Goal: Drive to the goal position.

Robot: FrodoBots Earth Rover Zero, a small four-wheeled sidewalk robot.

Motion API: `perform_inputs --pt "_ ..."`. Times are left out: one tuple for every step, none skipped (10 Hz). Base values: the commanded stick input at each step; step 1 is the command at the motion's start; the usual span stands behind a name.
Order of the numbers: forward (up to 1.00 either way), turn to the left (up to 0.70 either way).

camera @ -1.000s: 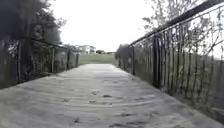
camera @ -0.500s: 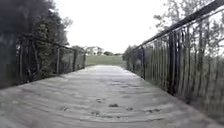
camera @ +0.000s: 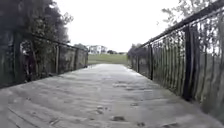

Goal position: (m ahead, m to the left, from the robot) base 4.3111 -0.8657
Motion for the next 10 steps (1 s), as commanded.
perform_inputs --pt "0.70 0.03" --pt "0.70 0.03" --pt "0.70 0.03" --pt "0.70 0.03" --pt "0.70 0.00" --pt "0.70 0.00" --pt "0.70 0.00" --pt "0.70 0.00" --pt "0.70 0.00" --pt "0.70 0.00"
